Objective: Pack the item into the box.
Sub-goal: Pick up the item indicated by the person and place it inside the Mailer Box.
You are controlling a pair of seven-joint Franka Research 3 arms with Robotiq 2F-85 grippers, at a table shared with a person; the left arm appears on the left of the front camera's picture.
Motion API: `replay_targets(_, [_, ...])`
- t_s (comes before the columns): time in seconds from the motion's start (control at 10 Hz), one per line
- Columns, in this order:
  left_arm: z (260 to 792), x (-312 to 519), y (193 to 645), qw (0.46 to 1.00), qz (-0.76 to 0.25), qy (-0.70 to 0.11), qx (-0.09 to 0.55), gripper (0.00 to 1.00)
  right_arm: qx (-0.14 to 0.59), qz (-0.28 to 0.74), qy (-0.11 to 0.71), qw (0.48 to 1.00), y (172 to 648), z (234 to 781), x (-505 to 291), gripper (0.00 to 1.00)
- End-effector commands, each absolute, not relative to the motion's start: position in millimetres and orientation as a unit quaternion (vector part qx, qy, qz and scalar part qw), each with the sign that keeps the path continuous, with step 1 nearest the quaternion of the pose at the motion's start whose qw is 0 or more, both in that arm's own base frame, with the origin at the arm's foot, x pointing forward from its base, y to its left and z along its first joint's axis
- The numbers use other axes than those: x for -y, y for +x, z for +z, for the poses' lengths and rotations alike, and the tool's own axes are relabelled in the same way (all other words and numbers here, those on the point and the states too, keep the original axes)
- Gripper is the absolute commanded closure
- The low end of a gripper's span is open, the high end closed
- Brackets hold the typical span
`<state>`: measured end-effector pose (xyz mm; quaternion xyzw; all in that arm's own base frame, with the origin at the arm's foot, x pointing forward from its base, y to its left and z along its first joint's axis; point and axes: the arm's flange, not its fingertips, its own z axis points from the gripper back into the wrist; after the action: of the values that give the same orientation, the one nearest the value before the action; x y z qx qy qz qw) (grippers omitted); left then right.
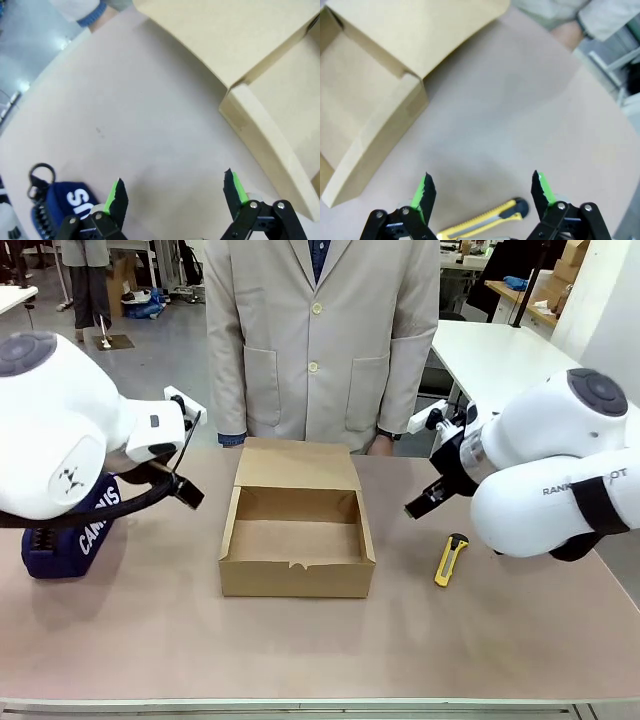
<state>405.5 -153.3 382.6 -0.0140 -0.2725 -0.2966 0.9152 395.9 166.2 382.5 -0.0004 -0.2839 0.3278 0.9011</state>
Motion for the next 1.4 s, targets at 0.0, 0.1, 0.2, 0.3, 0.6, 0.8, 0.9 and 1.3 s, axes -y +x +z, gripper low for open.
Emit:
replay_targets(0.0, [491.3, 161.5, 376.3, 0.89, -0.325, -0.031, 0.319, 0.0, 0.348, 0.333, -0.067, 0.874, 368.1, 485.8, -179.3, 0.0])
replay_targets(0.1, [551.4, 153.4, 320.7, 0.858, -0.349, -0.047, 0.375, 0.0, 0.363, 0.326, -0.108, 0.866, 320.4, 542.1, -177.6, 0.0])
replay_targets(0.2, [573.9, 136.2, 273.9, 0.856, -0.326, -0.025, 0.4, 0.0, 0.397, 0.294, -0.125, 0.861, 276.5, 560.2, -168.4, 0.0])
replay_targets(0.3, [567.9, 118.8, 249.7, 0.887, -0.259, 0.0, 0.383, 0.0, 0.422, 0.27, -0.125, 0.856, 244.8, 556.8, -154.7, 0.0])
replay_targets(0.6, [604.6, 145.9, 288.4, 0.864, -0.306, -0.017, 0.4, 0.0, 0.356, 0.321, -0.043, 0.876, 311.8, 549.5, -172.1, 0.0])
replay_targets(0.8, [602.2, 113.0, 286.7, 0.893, -0.325, -0.163, 0.266, 0.0, 0.333, 0.191, 0.135, 0.913, 307.0, 561.6, -138.9, 0.0])
replay_targets(0.9, [600.6, 75.4, 288.0, 0.889, -0.309, -0.238, 0.241, 0.0, 0.279, 0.105, 0.261, 0.918, 301.4, 568.1, -104.4, 0.0])
replay_targets(1.3, [494.5, -100.2, 263.6, 0.786, -0.125, -0.564, 0.22, 0.0, 0.327, -0.158, 0.564, 0.741, 230.6, 560.4, 71.2, 0.0])
